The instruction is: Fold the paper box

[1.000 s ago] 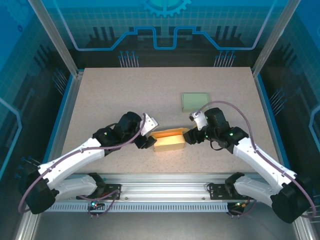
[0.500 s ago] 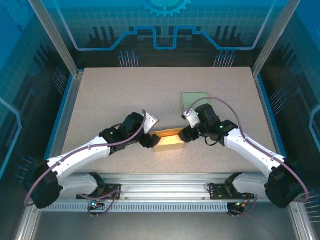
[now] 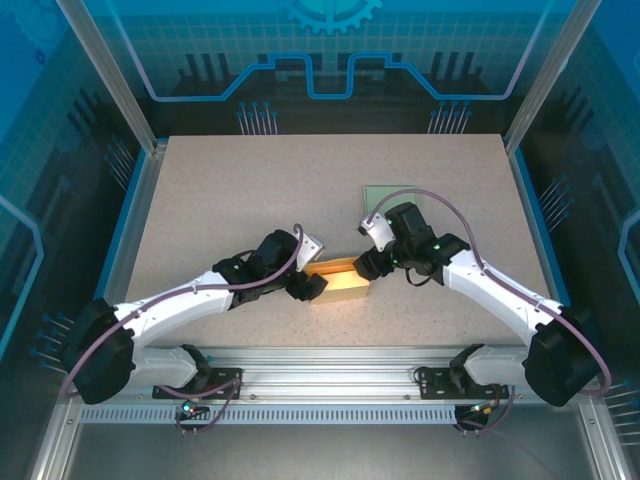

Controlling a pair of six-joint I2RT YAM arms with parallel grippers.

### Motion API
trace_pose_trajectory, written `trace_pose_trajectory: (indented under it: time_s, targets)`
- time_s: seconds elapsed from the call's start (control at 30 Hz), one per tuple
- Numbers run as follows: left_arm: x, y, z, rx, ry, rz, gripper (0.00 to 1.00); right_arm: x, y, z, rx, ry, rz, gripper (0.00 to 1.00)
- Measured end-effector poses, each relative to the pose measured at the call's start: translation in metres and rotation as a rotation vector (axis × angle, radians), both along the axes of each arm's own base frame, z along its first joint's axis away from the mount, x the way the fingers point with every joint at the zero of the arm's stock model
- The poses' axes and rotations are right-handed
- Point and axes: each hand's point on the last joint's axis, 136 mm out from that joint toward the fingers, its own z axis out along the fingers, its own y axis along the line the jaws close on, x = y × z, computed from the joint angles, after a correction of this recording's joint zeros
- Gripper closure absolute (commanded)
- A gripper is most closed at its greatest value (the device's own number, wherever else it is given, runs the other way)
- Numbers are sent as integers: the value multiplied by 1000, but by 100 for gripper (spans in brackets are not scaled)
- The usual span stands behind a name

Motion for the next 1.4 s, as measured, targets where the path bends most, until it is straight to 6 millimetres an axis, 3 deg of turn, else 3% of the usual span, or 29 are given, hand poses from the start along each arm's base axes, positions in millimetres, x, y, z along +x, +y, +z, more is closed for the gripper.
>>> trace_pose_trajectory:
  time_s: [0.33,0.83,1.4]
  targets:
    - [10,-4,-5,-1,-20,35,34,0,1,-6,-3,21,-1,55]
    - [9,-7,-4,8,-36,38,36,6,-7,-11,-15,43,-100,93]
    - [16,-9,-6,46,-93,128,43,9,7,-7,-57,71,-252,100]
